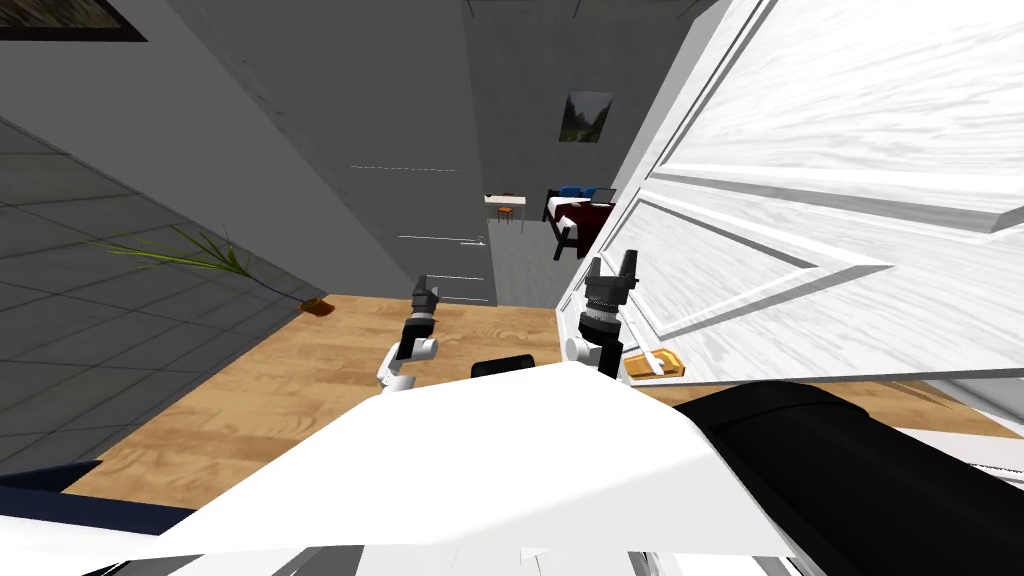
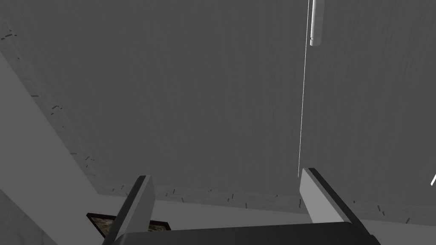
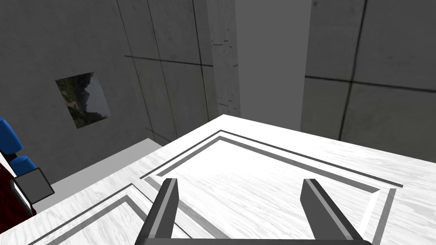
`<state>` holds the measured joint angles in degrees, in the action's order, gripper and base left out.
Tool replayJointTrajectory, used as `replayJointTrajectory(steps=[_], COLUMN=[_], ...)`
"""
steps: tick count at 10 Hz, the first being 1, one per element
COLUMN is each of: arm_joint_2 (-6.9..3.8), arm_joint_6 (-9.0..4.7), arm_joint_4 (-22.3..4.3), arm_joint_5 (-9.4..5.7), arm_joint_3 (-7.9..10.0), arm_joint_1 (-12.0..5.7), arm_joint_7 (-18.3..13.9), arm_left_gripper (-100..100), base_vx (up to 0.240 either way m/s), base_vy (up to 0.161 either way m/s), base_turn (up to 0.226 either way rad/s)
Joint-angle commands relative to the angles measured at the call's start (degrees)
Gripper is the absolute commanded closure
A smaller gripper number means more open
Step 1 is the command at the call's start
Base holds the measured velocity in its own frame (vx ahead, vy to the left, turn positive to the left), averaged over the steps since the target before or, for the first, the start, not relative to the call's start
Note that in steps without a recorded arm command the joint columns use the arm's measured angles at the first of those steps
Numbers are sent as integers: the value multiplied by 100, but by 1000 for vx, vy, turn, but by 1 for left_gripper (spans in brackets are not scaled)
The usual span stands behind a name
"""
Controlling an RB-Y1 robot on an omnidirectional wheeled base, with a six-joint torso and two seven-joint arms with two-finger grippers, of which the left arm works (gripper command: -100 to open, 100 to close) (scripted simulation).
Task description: Pull the door open
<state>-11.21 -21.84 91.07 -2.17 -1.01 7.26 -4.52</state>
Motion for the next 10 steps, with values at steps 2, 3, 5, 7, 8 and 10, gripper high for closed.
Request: replayJointTrajectory(steps=[2, 3, 5, 7, 8, 10], arm_joint_2=[-85, -119, -186, -248, -279, -340], arm_joint_6=[5, 10, 20, 29, 33, 43], arm_joint_4=[-353, -477, -724, -956, -1072, -1300], arm_joint_5=[-50, -70, -110, -147, -165, -202], arm_joint_3=[-27, -36, -54, -72, -81, -98], arm_joint_1=[-176, -238, -362, -479, -537, -651], arm_joint_7=[-95, -131, -203, -271, -305, -372], arm_left_gripper=[-100, -100, -100, -100, -100, -100], base_vx=[107, 109, 106, 109, 100, 107], base_vy=[-18, -29, -21, -12, -12, -10], base_turn=[-90, -90, -84, -81, -77, -80])
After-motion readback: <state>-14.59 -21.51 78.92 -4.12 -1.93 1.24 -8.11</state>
